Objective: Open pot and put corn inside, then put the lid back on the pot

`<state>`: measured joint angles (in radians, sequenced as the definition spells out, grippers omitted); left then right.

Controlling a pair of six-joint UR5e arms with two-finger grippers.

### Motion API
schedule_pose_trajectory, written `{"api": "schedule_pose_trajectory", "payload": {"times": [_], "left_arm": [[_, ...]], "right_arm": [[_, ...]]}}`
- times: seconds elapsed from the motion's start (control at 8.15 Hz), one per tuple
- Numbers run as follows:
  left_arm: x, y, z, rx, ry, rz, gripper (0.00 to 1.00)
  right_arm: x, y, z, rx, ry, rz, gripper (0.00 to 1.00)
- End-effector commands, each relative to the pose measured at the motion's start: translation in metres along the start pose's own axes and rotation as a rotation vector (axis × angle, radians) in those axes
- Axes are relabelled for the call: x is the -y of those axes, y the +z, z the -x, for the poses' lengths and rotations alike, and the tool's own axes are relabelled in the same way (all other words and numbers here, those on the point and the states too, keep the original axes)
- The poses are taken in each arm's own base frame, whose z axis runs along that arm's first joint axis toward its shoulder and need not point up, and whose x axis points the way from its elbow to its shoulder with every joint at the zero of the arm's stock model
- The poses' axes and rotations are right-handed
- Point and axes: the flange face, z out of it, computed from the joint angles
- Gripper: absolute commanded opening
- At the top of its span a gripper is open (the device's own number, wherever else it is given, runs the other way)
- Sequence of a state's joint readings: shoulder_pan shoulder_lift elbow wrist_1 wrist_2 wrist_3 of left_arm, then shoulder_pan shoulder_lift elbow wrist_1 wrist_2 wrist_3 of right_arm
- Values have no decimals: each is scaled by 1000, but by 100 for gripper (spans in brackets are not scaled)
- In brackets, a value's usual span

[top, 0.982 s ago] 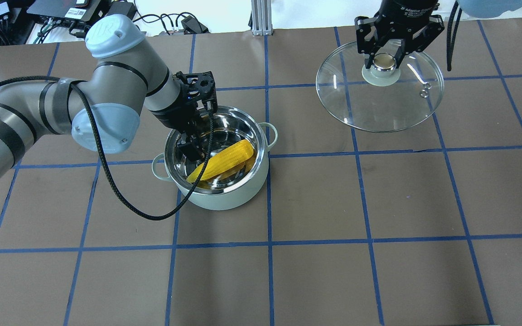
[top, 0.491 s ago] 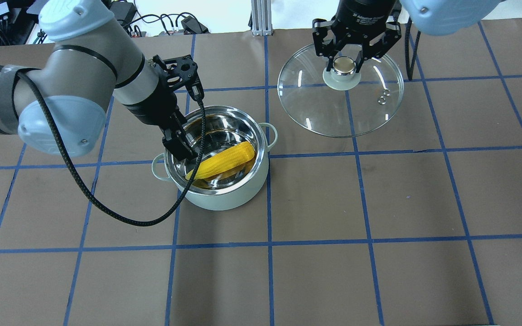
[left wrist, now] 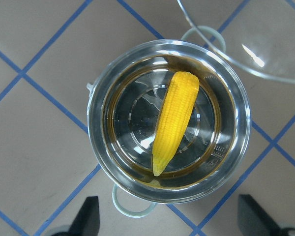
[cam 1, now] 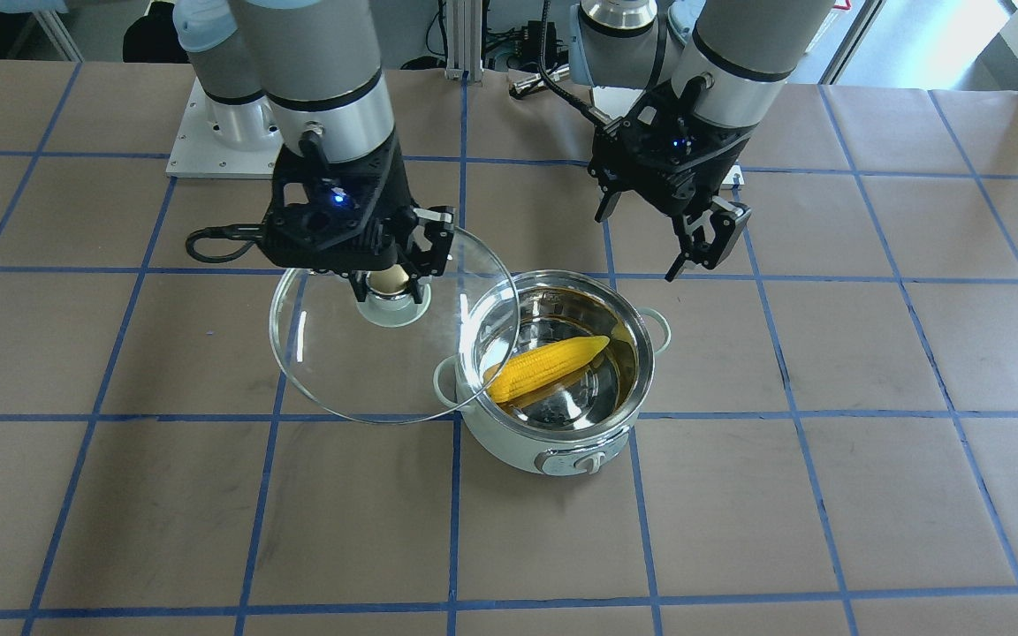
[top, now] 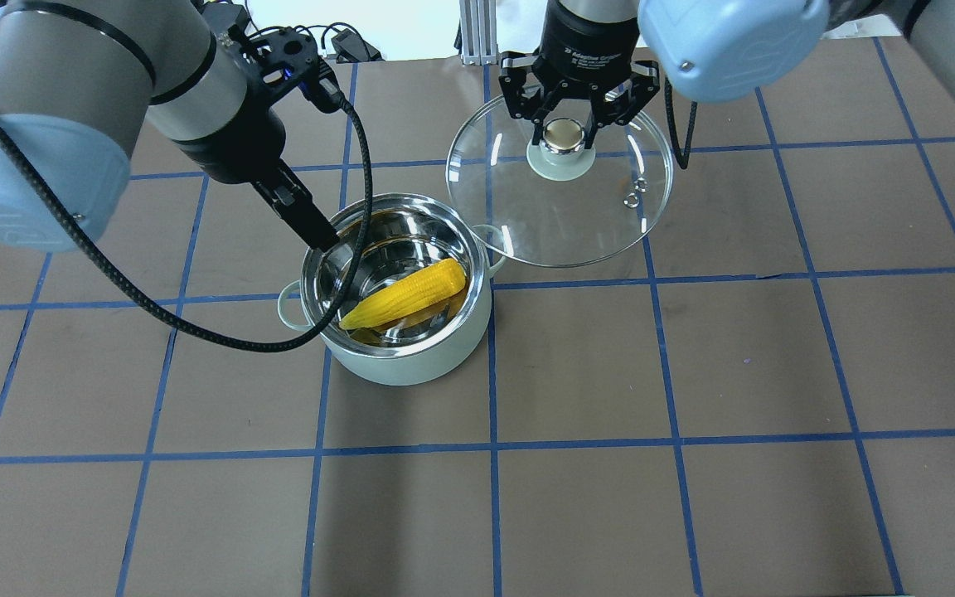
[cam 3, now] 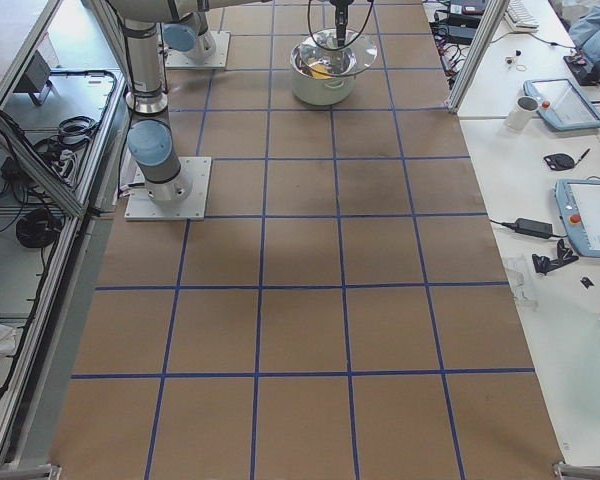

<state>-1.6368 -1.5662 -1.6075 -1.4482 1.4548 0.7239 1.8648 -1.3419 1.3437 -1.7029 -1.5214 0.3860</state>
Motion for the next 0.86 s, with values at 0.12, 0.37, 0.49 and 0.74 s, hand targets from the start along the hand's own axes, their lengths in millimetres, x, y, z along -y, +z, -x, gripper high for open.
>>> {"api": "schedule_pose_trajectory", "payload": {"times": [0.12, 0.37, 0.49, 0.74], "left_arm": [[-11, -22, 32, 81, -451, 8, 100], [-51, -31, 83, 98, -672, 26, 100], [-61, -33, 94, 104, -757, 24, 100], [-64, -35, 96, 109, -834, 18, 100]], "right_arm": [[-32, 37, 83, 66, 16, 2, 9], [-41, 59, 110, 83, -7, 11, 9], [-46, 71, 124, 109, 29, 26, 9], [-52, 89, 140, 162, 46, 61, 8]]}}
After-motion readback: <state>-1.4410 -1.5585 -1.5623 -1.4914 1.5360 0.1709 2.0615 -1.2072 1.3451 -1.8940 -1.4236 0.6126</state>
